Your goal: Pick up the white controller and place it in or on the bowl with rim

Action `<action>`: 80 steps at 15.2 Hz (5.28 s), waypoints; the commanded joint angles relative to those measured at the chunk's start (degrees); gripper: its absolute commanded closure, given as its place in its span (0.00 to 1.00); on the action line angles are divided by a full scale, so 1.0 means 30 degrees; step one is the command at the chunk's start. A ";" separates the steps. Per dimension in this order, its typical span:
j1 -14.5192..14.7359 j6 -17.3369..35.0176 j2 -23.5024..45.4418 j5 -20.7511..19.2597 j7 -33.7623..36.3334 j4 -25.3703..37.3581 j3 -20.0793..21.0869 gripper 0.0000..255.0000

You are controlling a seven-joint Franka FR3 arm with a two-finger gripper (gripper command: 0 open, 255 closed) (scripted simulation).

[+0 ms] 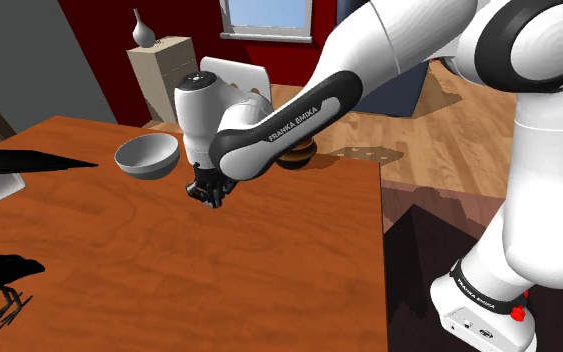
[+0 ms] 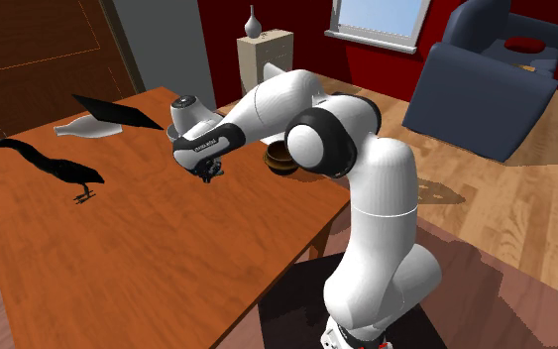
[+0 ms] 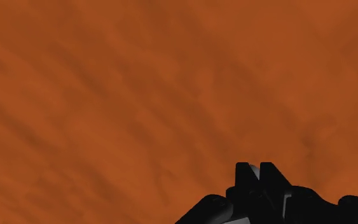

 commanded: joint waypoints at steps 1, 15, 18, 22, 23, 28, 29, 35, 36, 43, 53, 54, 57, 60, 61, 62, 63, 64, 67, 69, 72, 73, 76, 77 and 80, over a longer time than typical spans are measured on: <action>-0.0059 -0.0009 0.0042 -0.0015 -0.0019 -0.0028 -0.0070 1.00; 0.2161 -0.4464 0.4114 0.0156 0.5777 0.7080 -0.1784 0.00; 0.2170 -0.3903 0.4446 0.0002 0.5871 0.6833 -0.1888 0.00; 0.2181 -0.3620 0.4638 -0.0083 0.5921 0.6733 -0.1948 0.00; 0.2181 -0.3621 0.4638 -0.0083 0.5921 0.6733 -0.1948 0.00; 0.2181 -0.3623 0.4636 -0.0082 0.5921 0.6733 -0.1947 1.00; 0.2181 -0.3623 0.4636 -0.0082 0.5921 0.6733 -0.1947 1.00; 0.2181 -0.3621 0.4636 -0.0083 0.5921 0.6732 -0.1947 1.00; 0.2181 -0.3622 0.4637 -0.0083 0.5921 0.6733 -0.1948 1.00; 0.2136 -0.4790 0.4051 0.0222 0.5653 0.7361 -0.1762 1.00; 0.2182 -0.6910 0.3362 0.0628 0.5232 0.8870 -0.1535 1.00; 0.2196 -0.7135 0.3315 0.0659 0.5191 0.9056 -0.1518 1.00; 0.2250 -0.7827 0.3202 0.0744 0.5073 0.9657 -0.1473 1.00; 0.2325 -0.8545 0.3133 0.0811 0.4957 1.0327 -0.1438 1.00; 0.2354 -0.8790 0.3120 0.0829 0.4919 1.0567 -0.1429 1.00; 0.2387 -0.9039 0.3113 0.0844 0.4881 1.0816 -0.1420 1.00; 0.2422 -0.9292 0.3111 0.0857 0.4844 1.1074 -0.1413 1.00; 0.2459 -0.9548 0.3116 0.0868 0.4806 1.1341 -0.1407 1.00; 0.2592 -1.0342 0.3168 0.0884 0.4694 1.2208 -0.1395 1.00; 0.2698 -1.0895 0.3238 0.0881 0.4618 1.2844 -0.1393 1.00; 0.1636 -1.0126 0.1853 0.1343 0.4038 1.0790 -0.1328 1.00; 0.1134 -0.9753 0.1217 0.1574 0.3716 0.9841 -0.1319 1.00; -0.0239 -0.8799 -0.0505 0.2265 0.2626 0.7381 -0.1393 1.00; -0.0659 -0.8527 -0.1027 0.2492 0.2229 0.6664 -0.1447 1.00; -0.1825 -0.7824 -0.2463 0.3151 0.0958 0.4763 -0.1687 1.00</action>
